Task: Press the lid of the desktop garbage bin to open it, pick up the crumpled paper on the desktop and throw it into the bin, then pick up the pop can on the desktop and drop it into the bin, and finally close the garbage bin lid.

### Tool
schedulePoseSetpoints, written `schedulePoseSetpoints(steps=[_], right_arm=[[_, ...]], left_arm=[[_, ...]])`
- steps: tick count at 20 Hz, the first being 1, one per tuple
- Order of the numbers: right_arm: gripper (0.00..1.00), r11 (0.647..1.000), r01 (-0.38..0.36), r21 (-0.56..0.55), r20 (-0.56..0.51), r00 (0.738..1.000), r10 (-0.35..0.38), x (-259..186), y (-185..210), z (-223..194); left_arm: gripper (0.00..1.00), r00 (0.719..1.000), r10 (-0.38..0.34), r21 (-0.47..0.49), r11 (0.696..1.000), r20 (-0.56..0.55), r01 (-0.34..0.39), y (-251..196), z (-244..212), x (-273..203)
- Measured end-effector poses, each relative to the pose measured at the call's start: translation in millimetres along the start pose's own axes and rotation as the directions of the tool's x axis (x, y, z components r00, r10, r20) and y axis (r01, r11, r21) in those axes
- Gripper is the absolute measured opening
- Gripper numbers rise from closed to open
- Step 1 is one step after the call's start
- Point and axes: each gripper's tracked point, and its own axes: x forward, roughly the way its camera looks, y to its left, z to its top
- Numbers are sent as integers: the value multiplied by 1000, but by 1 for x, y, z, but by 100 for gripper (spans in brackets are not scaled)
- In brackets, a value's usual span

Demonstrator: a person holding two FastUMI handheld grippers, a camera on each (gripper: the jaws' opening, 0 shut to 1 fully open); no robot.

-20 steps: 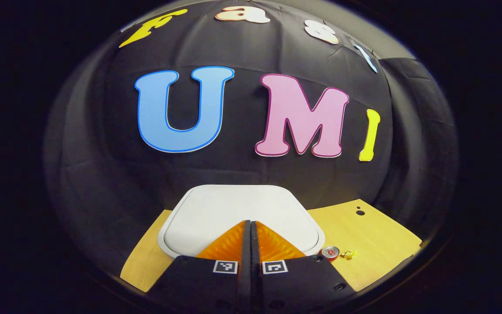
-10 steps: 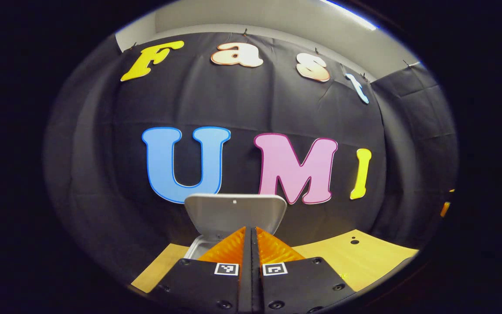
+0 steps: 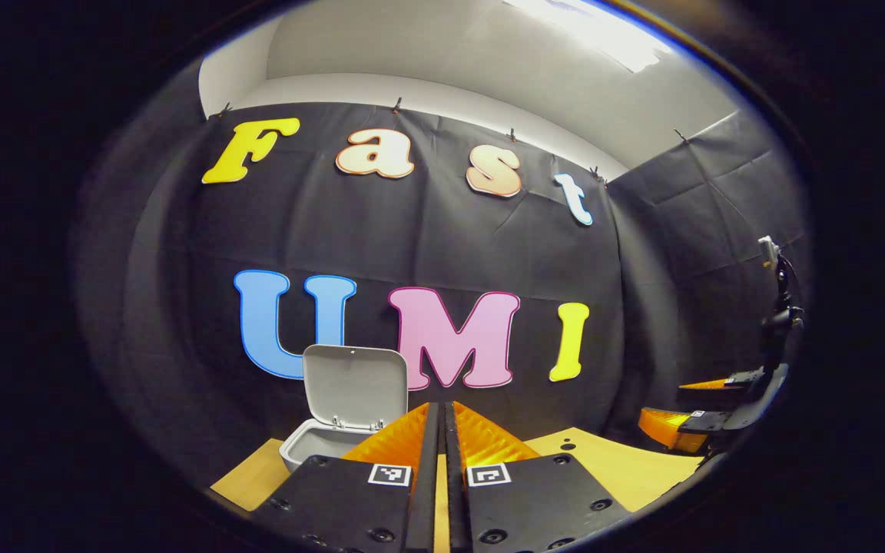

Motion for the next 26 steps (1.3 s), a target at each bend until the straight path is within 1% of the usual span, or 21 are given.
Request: schedulePoseSetpoints(steps=[2,3,4,5,6,7,9,11,12,13,15,17,18,20,22,24,26], right_arm=[[97,1000,-15,-5,-9,1000,15,8,0,-5],[97,1000,-22,-13,-17,1000,22,12,-1,-9],[97,999,-31,-17,-26,999,30,17,-1,-14],[97,999,-40,-16,-35,999,39,22,-2,-18],[97,999,-51,-14,-45,998,50,28,-1,-22],[97,998,-67,-11,-61,996,67,35,-1,-28],[97,993,-120,-7,-122,985,119,52,6,-49],[97,986,-169,-16,-230,960,161,76,8,-84],[97,981,-192,-13,-285,941,180,85,12,-100],[98,975,-221,-19,-351,915,201,97,15,-121],[98,963,-268,-26,-433,871,231,106,20,-151],[98,950,-312,1,-505,820,270,113,31,-181],[98,948,-318,20,-541,794,278,118,37,-198],[98,952,-300,53,-625,734,266,126,40,-229],[98,957,-284,59,-662,707,251,142,42,-257],[98,958,-284,45,-689,685,236,159,43,-278],[98,963,-264,53,-728,650,219,167,42,-299]], left_arm=[[18,999,-23,-25,999,-22,22,-17,-3,-10],[30,999,-23,-32,999,-31,22,-21,-5,-14],[43,999,-35,-41,999,-39,34,-26,-8,-16],[72,998,-34,-43,999,-51,32,-30,-12,-19],[83,998,-27,-45,999,-56,24,-31,-13,-26],[98,998,-14,-53,999,-55,11,-33,-14,-26],[95,998,1,-55,998,-63,-4,-38,-19,-35],[95,996,43,-35,998,-79,-46,-37,-22,-44],[94,994,63,-23,998,-88,-65,-36,-24,-47],[94,992,84,-13,996,-94,-85,-35,-26,-51],[95,986,124,2,992,-111,-125,-33,-29,-57],[95,979,157,30,988,-132,-154,-30,-35,-63],[95,975,170,50,985,-143,-164,-29,-38,-66],[95,967,193,78,980,-166,-182,-26,-47,-71],[95,959,221,76,975,-179,-211,-19,-53,-71],[95,949,248,60,969,-195,-241,-9,-58,-72],[95,942,272,52,962,-197,-267,-1,-59,-71]])
